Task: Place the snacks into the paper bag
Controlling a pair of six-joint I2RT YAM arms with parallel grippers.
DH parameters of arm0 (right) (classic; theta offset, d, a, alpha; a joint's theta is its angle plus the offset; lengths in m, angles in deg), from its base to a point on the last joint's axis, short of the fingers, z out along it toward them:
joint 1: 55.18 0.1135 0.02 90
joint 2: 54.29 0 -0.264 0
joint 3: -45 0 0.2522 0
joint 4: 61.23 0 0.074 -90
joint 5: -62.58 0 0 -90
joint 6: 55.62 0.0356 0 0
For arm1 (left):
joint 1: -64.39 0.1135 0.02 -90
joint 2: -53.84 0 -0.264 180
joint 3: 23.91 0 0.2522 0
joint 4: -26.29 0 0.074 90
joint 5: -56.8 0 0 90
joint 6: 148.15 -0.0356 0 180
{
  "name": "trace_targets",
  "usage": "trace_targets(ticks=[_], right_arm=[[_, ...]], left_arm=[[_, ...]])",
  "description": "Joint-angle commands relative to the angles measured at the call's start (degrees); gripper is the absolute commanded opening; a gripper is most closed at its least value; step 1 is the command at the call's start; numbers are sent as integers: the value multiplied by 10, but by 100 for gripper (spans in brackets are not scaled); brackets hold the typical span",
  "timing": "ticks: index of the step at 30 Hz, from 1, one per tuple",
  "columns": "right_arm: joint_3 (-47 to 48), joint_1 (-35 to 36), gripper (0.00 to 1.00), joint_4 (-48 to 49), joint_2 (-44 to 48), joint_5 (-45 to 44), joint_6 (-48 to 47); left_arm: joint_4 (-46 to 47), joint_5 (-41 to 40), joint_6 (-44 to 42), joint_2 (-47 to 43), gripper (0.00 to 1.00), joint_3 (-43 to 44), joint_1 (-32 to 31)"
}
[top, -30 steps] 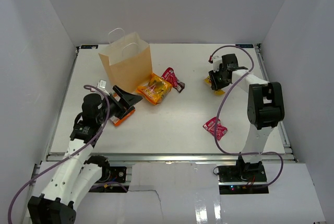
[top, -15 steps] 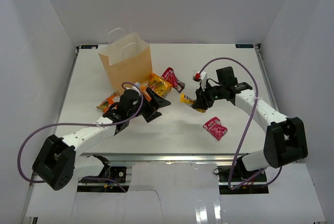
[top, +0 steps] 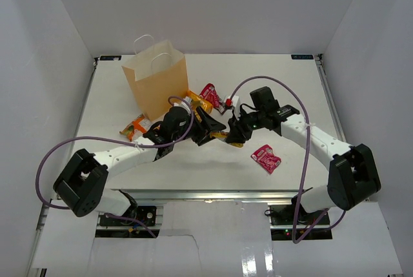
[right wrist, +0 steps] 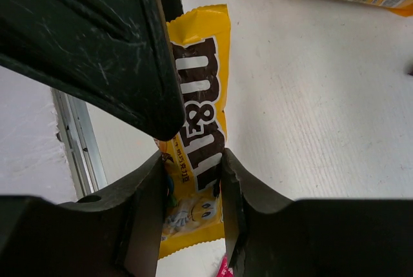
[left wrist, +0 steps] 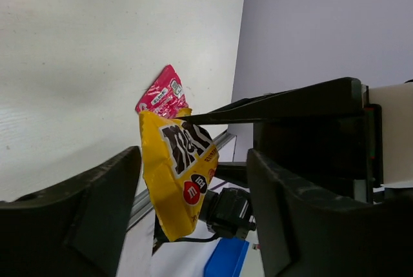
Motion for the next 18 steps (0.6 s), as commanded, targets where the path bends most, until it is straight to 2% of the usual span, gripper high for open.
trace_targets(ticks=[1, 5, 8, 13, 14, 16, 17, 18], right_arm=[[37, 5, 20, 19, -5, 2, 14], [45, 10, 21, 22, -6, 3, 21], [46, 13, 23, 24, -4, 6, 23], [46, 14, 27, 22, 4, 12, 21], [46, 15, 32, 19, 6, 15, 17], [47, 14, 41, 12, 11, 23, 1], [47, 14, 52, 5, 14, 24, -4], [48, 14, 57, 1, 17, 25, -11]], left_arm=[[24, -2, 10, 3, 73, -10, -4], [28, -1, 9, 5, 65, -8, -5], [29, 2, 7, 8, 50, -6, -6], [30, -6, 1, -1, 35, -7, -6], [30, -9, -5, -4, 28, -6, -6], [29, -19, -13, -15, 24, -8, -6], [26, -24, -23, -19, 22, -9, -6], [17, -29, -30, -26, 20, -7, -5]])
